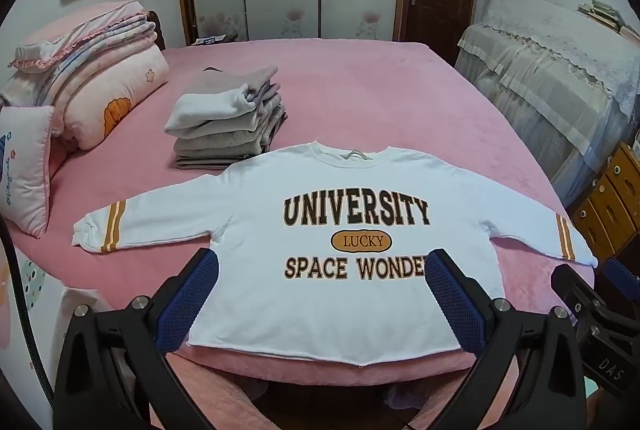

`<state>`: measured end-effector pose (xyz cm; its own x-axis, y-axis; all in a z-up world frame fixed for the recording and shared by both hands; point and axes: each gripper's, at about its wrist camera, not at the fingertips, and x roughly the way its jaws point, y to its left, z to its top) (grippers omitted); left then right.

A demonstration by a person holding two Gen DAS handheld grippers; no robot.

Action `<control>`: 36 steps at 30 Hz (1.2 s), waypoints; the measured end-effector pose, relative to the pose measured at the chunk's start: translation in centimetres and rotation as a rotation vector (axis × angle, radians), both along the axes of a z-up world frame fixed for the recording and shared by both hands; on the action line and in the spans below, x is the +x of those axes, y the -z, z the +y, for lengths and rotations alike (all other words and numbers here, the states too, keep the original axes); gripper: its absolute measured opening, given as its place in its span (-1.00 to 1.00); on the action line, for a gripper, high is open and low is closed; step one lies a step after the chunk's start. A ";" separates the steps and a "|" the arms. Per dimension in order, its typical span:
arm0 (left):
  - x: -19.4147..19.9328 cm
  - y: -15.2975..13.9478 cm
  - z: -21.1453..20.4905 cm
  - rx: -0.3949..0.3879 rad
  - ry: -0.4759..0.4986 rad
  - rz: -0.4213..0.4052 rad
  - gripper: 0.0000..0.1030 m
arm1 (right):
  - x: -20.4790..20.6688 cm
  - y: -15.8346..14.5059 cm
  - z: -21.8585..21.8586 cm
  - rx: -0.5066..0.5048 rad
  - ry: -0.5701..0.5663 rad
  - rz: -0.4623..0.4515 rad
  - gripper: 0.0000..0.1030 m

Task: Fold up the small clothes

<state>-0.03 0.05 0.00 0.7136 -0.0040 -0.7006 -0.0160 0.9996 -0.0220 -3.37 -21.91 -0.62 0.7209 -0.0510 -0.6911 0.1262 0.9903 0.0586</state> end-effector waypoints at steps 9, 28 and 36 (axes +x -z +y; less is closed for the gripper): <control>-0.1 0.2 0.0 -0.005 0.000 0.010 0.99 | 0.0 0.6 0.6 0.011 -0.007 0.002 0.97; -0.3 1.1 0.1 -0.004 0.012 0.040 0.99 | 0.0 1.0 0.6 0.012 -0.022 0.020 0.97; -0.2 1.1 0.1 -0.004 0.012 0.041 0.99 | 0.0 1.2 0.8 0.011 -0.026 0.022 0.97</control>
<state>-0.28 0.11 -1.12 0.6843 -0.0148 -0.7291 -0.0053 0.9997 -0.0253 -3.36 -21.14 -1.81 0.7062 -0.0249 -0.7076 0.1023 0.9925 0.0672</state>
